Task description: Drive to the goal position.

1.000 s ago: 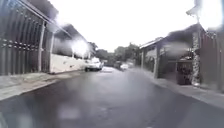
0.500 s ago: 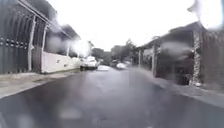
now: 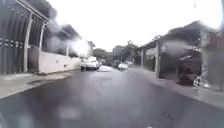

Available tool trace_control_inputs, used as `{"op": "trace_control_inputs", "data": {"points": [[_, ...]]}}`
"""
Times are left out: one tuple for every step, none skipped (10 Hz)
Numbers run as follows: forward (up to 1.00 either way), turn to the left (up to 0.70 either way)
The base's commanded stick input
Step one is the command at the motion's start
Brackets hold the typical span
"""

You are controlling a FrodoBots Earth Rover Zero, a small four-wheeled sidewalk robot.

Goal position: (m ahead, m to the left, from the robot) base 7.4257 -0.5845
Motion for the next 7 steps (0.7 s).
{"op": "trace_control_inputs", "data": {"points": [[0.7, 0.0], [0.7, 0.0], [0.7, 0.0], [0.7, 0.0], [0.7, 0.0], [0.7, 0.0], [0.7, 0.0]]}}
